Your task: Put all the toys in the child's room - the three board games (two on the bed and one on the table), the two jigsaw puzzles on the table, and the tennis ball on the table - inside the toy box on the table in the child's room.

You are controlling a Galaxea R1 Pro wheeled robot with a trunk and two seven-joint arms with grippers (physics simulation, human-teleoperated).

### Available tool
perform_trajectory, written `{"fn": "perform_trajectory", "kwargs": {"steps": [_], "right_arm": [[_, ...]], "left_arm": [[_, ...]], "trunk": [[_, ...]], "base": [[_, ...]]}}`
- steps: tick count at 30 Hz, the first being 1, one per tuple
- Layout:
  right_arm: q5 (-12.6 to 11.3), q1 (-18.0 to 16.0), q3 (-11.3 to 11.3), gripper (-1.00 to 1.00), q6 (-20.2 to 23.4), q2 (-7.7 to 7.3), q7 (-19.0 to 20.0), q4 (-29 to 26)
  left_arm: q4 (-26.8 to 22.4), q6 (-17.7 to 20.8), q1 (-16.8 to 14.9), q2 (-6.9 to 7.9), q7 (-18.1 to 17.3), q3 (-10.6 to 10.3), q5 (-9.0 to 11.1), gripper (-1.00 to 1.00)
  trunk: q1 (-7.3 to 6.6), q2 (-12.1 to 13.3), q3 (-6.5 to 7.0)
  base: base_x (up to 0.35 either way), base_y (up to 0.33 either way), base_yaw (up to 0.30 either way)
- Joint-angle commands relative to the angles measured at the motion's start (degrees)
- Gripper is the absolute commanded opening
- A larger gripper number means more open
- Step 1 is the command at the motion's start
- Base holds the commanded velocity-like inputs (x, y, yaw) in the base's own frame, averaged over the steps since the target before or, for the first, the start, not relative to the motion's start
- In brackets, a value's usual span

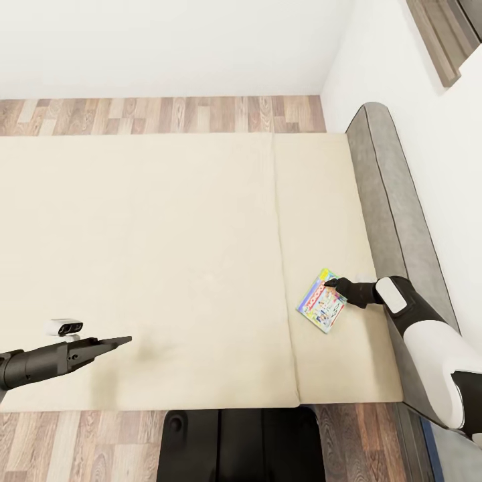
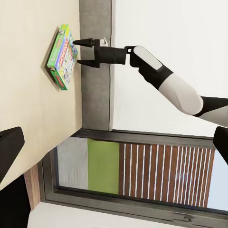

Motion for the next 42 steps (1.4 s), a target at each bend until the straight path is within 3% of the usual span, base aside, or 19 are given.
{"fn": "perform_trajectory", "kwargs": {"steps": [1,42], "right_arm": [[0.16,-0.02,-0.27,1.00,0.30,0.02,0.13,-0.04],[0.16,-0.02,-0.69,1.00,0.10,-0.07,-1.79,0.67]], "left_arm": [[-0.01,0.61,-0.01,0.02,-0.21,-0.01,-0.02,1.00],[-0.03,0.61,-0.01,0.02,-0.21,-0.01,0.05,1.00]], "trunk": [[0.03,-0.09,-0.06],[0.03,-0.09,-0.45]], "base": [[0.000,0.000,0.000],[0.000,0.000,0.000]]}}
